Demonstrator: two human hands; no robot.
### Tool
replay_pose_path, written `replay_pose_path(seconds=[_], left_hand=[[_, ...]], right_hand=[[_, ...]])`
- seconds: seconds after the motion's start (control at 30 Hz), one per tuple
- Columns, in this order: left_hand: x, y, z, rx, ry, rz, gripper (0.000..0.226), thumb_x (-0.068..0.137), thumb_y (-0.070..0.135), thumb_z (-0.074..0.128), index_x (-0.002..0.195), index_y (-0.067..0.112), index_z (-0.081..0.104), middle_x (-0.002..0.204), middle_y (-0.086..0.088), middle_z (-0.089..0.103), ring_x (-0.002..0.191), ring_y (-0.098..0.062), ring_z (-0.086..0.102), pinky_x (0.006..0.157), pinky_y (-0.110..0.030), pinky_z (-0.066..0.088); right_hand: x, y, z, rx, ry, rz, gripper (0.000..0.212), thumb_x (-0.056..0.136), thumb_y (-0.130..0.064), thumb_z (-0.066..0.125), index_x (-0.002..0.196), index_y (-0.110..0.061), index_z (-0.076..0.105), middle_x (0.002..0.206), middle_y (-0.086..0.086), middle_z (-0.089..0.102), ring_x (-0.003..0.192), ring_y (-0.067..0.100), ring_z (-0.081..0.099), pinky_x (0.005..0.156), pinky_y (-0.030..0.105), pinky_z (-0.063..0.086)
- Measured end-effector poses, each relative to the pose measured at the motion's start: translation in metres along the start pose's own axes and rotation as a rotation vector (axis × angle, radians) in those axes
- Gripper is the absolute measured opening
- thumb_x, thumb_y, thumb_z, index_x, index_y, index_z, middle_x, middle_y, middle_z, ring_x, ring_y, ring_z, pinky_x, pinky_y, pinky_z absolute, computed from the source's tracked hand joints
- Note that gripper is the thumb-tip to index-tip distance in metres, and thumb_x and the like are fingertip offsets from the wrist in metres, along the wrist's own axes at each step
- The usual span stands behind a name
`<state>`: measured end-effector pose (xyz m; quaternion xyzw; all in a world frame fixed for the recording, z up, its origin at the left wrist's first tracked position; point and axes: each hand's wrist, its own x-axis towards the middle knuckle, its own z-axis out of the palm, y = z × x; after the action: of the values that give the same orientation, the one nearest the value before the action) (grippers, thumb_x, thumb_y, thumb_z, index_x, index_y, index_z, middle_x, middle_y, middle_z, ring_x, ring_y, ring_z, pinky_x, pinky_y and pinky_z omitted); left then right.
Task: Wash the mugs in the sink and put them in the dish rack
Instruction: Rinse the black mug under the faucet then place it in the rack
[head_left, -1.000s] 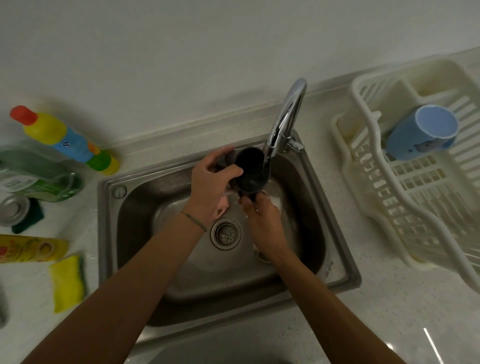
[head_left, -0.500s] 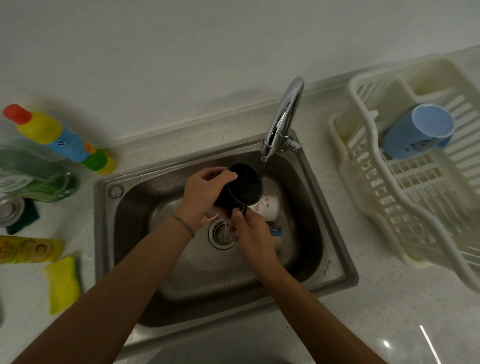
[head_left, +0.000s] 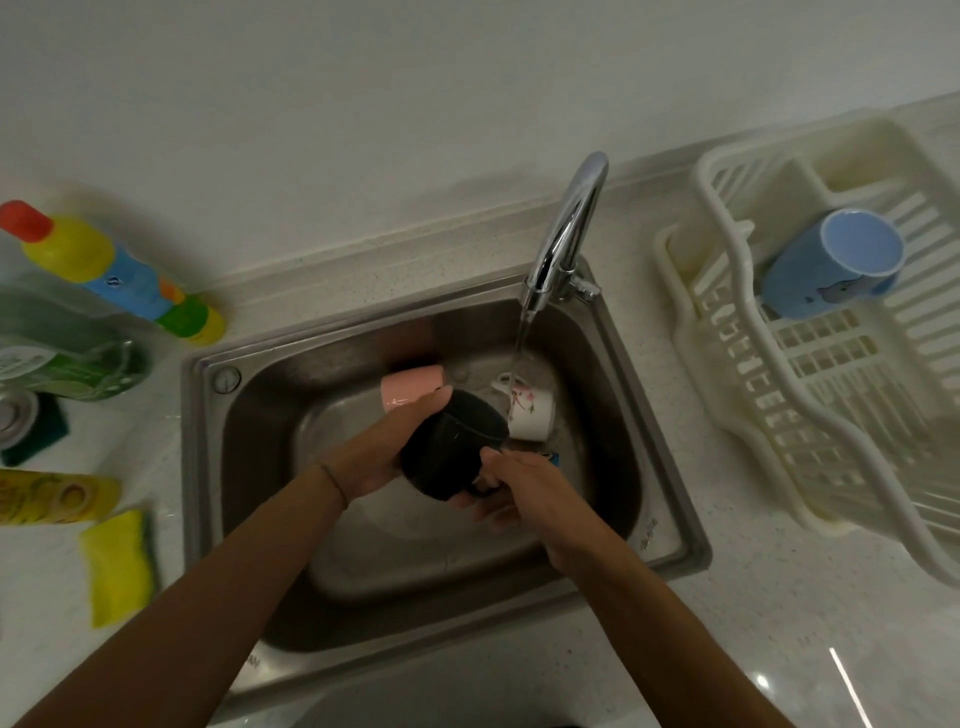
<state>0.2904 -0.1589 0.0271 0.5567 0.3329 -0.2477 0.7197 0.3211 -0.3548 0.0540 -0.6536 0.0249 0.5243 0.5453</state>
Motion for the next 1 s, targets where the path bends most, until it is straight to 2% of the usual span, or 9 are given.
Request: replay_pose_path(seconds=[0.1,0.17,0.23,0.33,0.43,0.63,0.73,0.9,1.0], left_hand=[[0.000,-0.016,-0.013,0.037,-0.171,0.089,0.089,0.069,0.068,0.081,0.137,0.015,0.057,0.129,-0.015,0.069,0.117,-0.032,0.068,0.093,-0.037,0.059],[-0.001,-0.020,-0.014,0.118,-0.190,0.119,0.095,0.063,0.065,0.087,0.139,0.016,0.056,0.128,-0.013,0.069,0.117,-0.033,0.068,0.093,-0.038,0.059],[-0.001,-0.023,-0.011,0.199,-0.103,0.117,0.098,0.056,0.070,0.088,0.135,0.019,0.059,0.121,-0.010,0.073,0.110,-0.029,0.072,0.089,-0.037,0.059],[-0.001,-0.025,-0.002,0.254,0.051,0.097,0.082,0.059,0.066,0.089,0.125,0.024,0.064,0.113,-0.006,0.076,0.097,-0.020,0.076,0.081,-0.036,0.063],[0.000,-0.028,0.001,0.280,0.161,0.056,0.065,0.066,0.058,0.081,0.121,0.028,0.063,0.108,-0.003,0.076,0.089,-0.017,0.076,0.078,-0.038,0.064],[-0.002,-0.029,0.005,0.431,0.258,0.040,0.045,0.076,0.057,0.080,0.109,0.035,0.058,0.095,0.002,0.073,0.078,-0.012,0.072,0.062,-0.028,0.058],[-0.001,-0.029,0.007,0.528,0.289,0.068,0.060,0.071,0.060,0.084,0.115,0.031,0.056,0.099,0.005,0.069,0.080,-0.011,0.070,0.054,-0.022,0.054],[-0.004,-0.022,0.005,0.742,0.315,0.180,0.084,0.064,0.068,0.084,0.132,0.031,0.052,0.112,0.013,0.060,0.094,0.000,0.059,0.076,-0.019,0.052],[-0.001,-0.013,0.005,0.780,0.293,0.167,0.079,0.066,0.070,0.082,0.129,0.034,0.051,0.110,0.014,0.059,0.092,-0.001,0.059,0.069,-0.016,0.050]], right_hand=[[0.001,0.006,-0.006,0.016,-0.069,0.025,0.029,0.108,-0.034,0.040,0.109,-0.013,0.061,0.095,0.003,0.078,0.082,0.015,0.070,0.079,0.030,0.052],[0.004,0.009,-0.007,0.052,-0.086,0.040,0.029,0.107,-0.034,0.042,0.100,-0.012,0.059,0.095,0.006,0.078,0.085,0.017,0.071,0.079,0.030,0.052],[0.006,0.010,-0.006,0.048,-0.069,0.056,0.026,0.105,-0.031,0.045,0.089,-0.015,0.058,0.089,0.003,0.079,0.081,0.014,0.072,0.078,0.028,0.053],[0.011,0.012,-0.002,0.012,-0.023,0.047,0.018,0.104,-0.023,0.048,0.096,-0.018,0.063,0.076,-0.003,0.077,0.071,0.007,0.071,0.072,0.023,0.054],[0.021,0.018,0.003,-0.078,0.022,0.032,0.017,0.104,-0.023,0.047,0.100,-0.019,0.063,0.080,0.006,0.076,0.070,0.012,0.071,0.068,0.025,0.056],[0.038,0.030,0.005,-0.244,0.029,0.055,0.017,0.103,-0.020,0.046,0.101,-0.021,0.063,0.083,0.008,0.075,0.069,0.014,0.069,0.070,0.029,0.056],[0.042,0.033,0.009,-0.179,0.013,0.090,0.020,0.103,-0.012,0.042,0.107,-0.011,0.062,0.079,0.007,0.072,0.064,0.012,0.068,0.064,0.027,0.056],[0.041,0.034,0.013,0.014,-0.054,0.110,0.024,0.103,-0.007,0.041,0.114,-0.004,0.062,0.086,0.011,0.071,0.069,0.014,0.068,0.066,0.028,0.056],[0.037,0.033,0.012,0.098,-0.088,0.087,0.022,0.102,-0.004,0.043,0.110,-0.002,0.063,0.084,0.014,0.068,0.069,0.018,0.065,0.066,0.029,0.055]])
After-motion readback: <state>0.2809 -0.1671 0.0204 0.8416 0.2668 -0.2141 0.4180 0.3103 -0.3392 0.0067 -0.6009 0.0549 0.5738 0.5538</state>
